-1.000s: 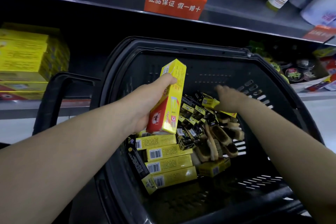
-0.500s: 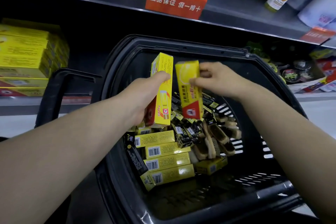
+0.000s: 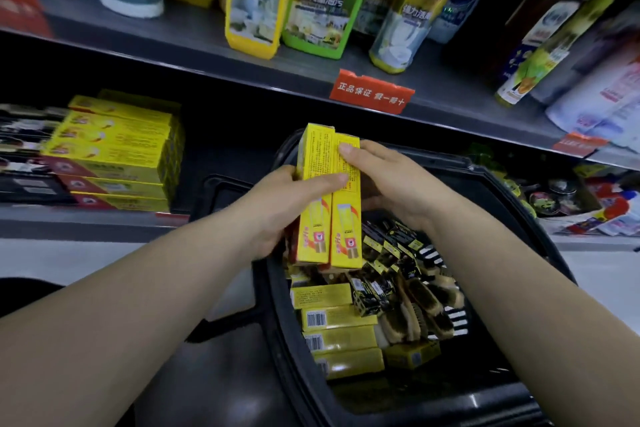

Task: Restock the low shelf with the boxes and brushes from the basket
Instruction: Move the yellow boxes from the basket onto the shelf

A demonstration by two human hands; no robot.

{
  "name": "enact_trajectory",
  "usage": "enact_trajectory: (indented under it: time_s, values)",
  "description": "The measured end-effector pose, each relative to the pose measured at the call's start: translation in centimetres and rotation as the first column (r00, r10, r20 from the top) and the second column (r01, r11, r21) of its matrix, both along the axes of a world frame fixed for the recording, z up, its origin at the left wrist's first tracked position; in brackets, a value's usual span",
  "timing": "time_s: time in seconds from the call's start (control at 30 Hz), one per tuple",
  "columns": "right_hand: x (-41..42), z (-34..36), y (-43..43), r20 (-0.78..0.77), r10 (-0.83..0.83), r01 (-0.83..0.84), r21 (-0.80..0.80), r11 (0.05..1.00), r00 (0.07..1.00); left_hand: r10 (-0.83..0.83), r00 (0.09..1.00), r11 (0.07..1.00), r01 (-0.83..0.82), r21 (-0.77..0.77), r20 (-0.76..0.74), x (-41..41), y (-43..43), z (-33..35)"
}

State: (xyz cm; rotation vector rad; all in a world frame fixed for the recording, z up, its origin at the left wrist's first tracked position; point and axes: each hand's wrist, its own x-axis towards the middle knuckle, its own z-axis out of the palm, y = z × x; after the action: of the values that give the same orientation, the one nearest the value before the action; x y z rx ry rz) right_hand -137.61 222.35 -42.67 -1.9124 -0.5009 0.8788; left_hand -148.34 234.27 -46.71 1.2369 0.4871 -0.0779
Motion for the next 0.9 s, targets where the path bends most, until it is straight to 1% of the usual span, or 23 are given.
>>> enact_trajectory:
  time_s: [0.17, 0.23, 0.3, 0.37, 0.43, 0.53, 0.6, 0.67, 0.73, 0.8, 0.83, 0.9]
  values:
    - [-1.8, 1.0, 4.7, -0.127, 0.081, -0.077, 0.043, 0.996, 0.989, 0.025, 1.000, 0.999, -0.025, -0.023, 0.002, -3.7, 4.6, 0.8]
    - [-2.7, 0.9, 7.1, -0.142, 0.046, -0.035, 0.083, 0.996, 0.989, 0.033, 0.999, 0.998, -0.033, -0.051, 0.007, -5.0, 6.8, 1.0]
    - [-3.3, 0.4, 9.7, -0.164, 0.010, 0.009, 0.111, 0.994, 0.986, 0.087, 0.996, 0.996, -0.088, -0.018, -0.002, -6.1, 9.6, 1.0]
    - [-3.7, -0.2, 12.2, -0.213, 0.007, 0.018, 0.113, 0.993, 0.977, 0.140, 0.990, 0.990, -0.139, 0.033, -0.026, -7.0, 12.7, 0.5]
    - [-3.8, -1.0, 14.6, -0.232, 0.025, -0.008, 0.075, 0.997, 0.972, 0.201, 0.978, 0.978, -0.198, 0.062, -0.051, -8.1, 15.7, -0.2]
    - [-4.1, -2.1, 18.1, -0.200, 0.026, -0.034, -0.035, 0.999, 0.979, 0.290, 0.951, 0.956, -0.284, 0.067, -0.105, -9.4, 19.6, -1.9]
    - [-3.9, -3.1, 20.4, -0.132, -0.009, -0.005, -0.106, 0.994, 0.991, 0.413, 0.902, 0.909, -0.400, 0.122, -0.125, -10.0, 21.8, -3.6]
    - [-3.5, -4.1, 22.4, -0.060, -0.060, 0.050, -0.158, 0.986, 0.996, 0.547, 0.825, 0.834, -0.521, 0.183, -0.142, -10.5, 23.6, -5.1]
    - [-2.8, -5.3, 24.2, -0.076, -0.164, 0.154, -0.129, 0.980, 0.983, 0.619, 0.770, 0.782, -0.585, 0.216, -0.157, -10.8, 24.8, -6.2]
    - [-2.1, -6.4, 25.8, -0.166, -0.261, 0.259, -0.037, 0.965, 0.951, 0.641, 0.752, 0.764, -0.608, 0.214, -0.152, -10.8, 25.7, -7.2]
    - [-1.6, -7.1, 26.5, -0.202, -0.277, 0.285, 0.011, 0.959, 0.939, 0.641, 0.753, 0.765, -0.612, 0.201, -0.150, -10.7, 26.0, -7.6]
    - [-0.6, -8.6, 27.8, -0.191, -0.279, 0.297, 0.070, 0.952, 0.941, 0.631, 0.760, 0.775, -0.610, 0.165, -0.155, -10.3, 26.4, -7.9]
